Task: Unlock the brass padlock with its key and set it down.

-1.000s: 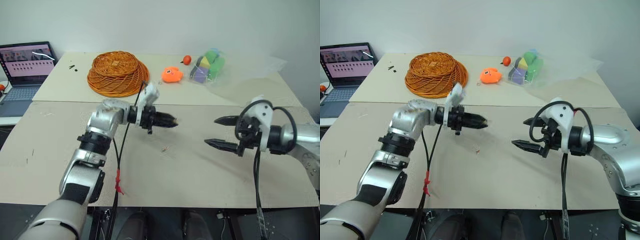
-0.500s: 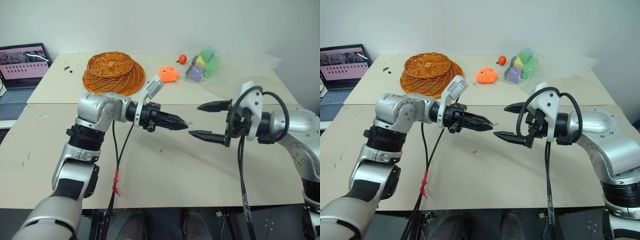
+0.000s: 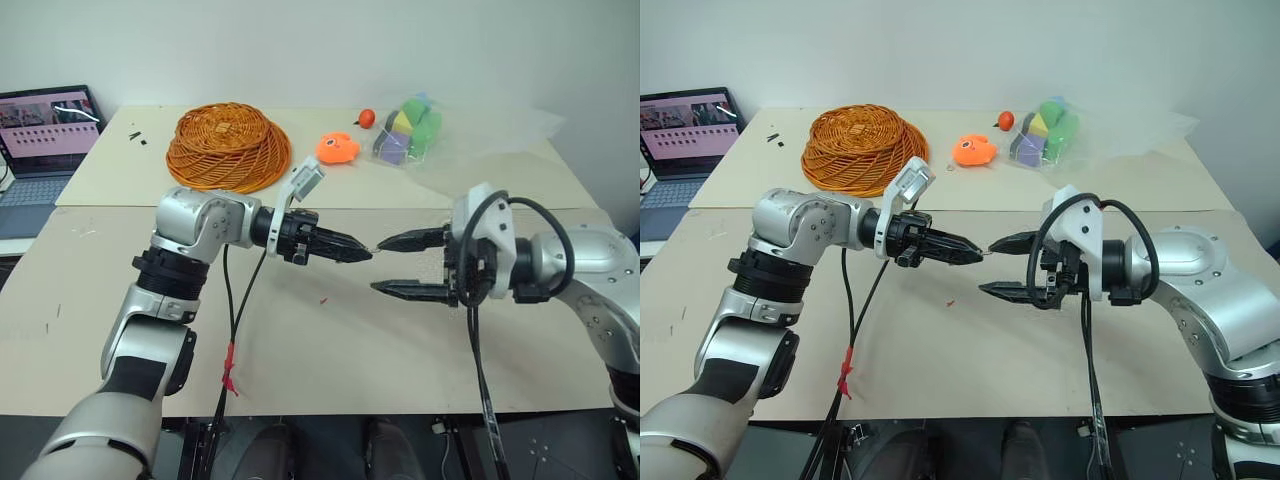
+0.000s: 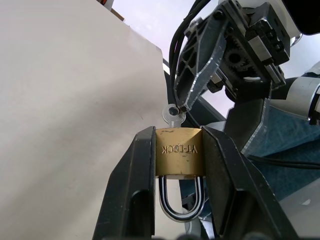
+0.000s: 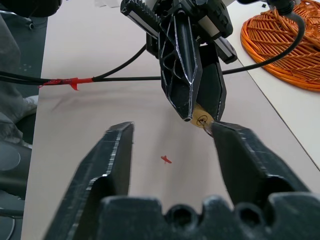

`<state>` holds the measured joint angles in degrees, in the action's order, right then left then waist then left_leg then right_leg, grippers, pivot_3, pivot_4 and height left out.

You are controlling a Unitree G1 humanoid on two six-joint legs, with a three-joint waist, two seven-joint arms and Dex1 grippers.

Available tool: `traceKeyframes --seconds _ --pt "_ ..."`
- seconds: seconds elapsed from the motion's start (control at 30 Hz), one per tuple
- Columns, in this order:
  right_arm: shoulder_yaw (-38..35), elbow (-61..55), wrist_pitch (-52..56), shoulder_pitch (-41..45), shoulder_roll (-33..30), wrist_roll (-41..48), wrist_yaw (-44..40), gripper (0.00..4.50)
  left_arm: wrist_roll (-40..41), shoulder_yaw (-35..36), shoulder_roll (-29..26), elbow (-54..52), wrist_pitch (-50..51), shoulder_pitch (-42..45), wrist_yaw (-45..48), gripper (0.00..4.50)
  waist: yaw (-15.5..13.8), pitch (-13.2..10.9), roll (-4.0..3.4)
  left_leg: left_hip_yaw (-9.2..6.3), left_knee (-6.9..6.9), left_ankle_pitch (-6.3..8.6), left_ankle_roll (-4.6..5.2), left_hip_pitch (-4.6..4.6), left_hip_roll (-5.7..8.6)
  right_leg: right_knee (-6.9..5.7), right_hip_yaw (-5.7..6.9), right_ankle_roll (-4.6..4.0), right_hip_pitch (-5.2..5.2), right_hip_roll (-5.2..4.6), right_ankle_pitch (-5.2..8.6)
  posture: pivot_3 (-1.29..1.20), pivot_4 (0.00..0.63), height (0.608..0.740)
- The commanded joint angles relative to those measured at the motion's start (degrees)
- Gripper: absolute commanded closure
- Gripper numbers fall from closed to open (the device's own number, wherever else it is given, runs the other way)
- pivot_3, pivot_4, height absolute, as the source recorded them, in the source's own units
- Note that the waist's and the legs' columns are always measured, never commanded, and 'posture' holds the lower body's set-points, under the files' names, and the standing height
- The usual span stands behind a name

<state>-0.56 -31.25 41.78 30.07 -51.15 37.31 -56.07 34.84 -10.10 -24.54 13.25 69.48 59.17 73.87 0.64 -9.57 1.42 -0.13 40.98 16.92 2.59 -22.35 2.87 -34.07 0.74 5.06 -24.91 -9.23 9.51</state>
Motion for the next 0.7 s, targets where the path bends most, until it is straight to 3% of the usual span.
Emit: traceKeyframes --seconds 0.03,0.3,0.7 --pt "0.4 -0.9 -3.1 0.2 0.4 -2.5 0.7 2.07 5.3 4.9 1.6 0.6 7.5 3.6 -2.5 3.64 0.0 0.0 0.0 -0.01 0.01 0.0 0.0 0.0 0.0 -0.01 0.0 0.0 0.0 0.0 0.0 0.0 0.15 0.739" --pt "0.2 0.8 -6.2 0.2 1.1 -5.2 0.9 2.07 10.1 7.3 0.9 1.1 20.0 3.6 -6.2 3.64 0.1 0.0 0.0 0.0 0.01 -0.01 -0.01 0.01 0.01 -0.02 0.0 0.01 -0.01 0.0 0.0 0.0 0.15 0.739" --pt "-0.9 3.0 -7.7 0.4 0.6 -5.5 -0.4 2.07 15.2 3.1 -3.4 -2.5 22.4 0.4 -5.2 3.64 0.1 0.0 0.0 0.0 -0.02 -0.06 -0.09 0.01 0.01 -0.03 -0.03 0.0 -0.04 0.0 0.0 0.0 0.15 0.739"
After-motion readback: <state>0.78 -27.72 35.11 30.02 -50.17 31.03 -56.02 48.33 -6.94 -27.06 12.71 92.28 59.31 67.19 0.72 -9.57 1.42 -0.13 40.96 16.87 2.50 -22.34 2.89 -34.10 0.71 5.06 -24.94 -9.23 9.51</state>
